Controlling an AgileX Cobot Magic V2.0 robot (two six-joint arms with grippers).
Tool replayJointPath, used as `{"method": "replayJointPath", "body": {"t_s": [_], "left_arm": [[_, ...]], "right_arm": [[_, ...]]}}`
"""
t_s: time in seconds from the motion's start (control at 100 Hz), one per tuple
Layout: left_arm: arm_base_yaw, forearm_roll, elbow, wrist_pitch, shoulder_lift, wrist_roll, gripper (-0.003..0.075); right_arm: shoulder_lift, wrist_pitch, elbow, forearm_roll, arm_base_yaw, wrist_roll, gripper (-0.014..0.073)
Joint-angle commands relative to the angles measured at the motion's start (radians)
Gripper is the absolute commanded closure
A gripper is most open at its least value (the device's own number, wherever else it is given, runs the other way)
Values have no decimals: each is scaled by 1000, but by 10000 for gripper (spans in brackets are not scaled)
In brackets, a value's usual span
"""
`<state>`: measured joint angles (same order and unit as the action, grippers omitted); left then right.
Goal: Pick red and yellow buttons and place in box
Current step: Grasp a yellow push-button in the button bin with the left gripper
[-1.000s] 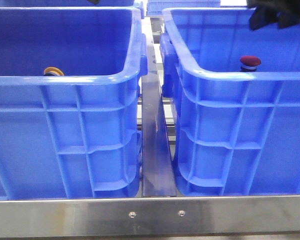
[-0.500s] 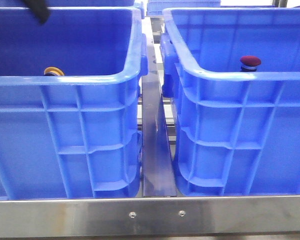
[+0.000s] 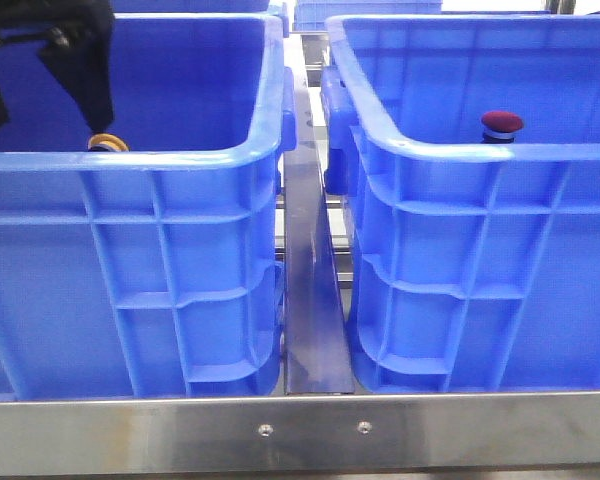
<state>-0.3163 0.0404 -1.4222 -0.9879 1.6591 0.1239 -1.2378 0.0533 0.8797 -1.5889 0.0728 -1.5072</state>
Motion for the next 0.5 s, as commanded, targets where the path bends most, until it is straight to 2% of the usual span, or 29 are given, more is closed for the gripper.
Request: {"method": "replayJointPath", "body": {"t_s": [0.0, 0.49], "left_arm": [[4, 5, -47, 31, -5, 13, 104], [4, 20, -71, 103, 157, 13, 105]], "right_arm": [[23, 13, 26, -12, -5, -9, 138], [23, 14, 26, -12, -5, -9, 138]]}}
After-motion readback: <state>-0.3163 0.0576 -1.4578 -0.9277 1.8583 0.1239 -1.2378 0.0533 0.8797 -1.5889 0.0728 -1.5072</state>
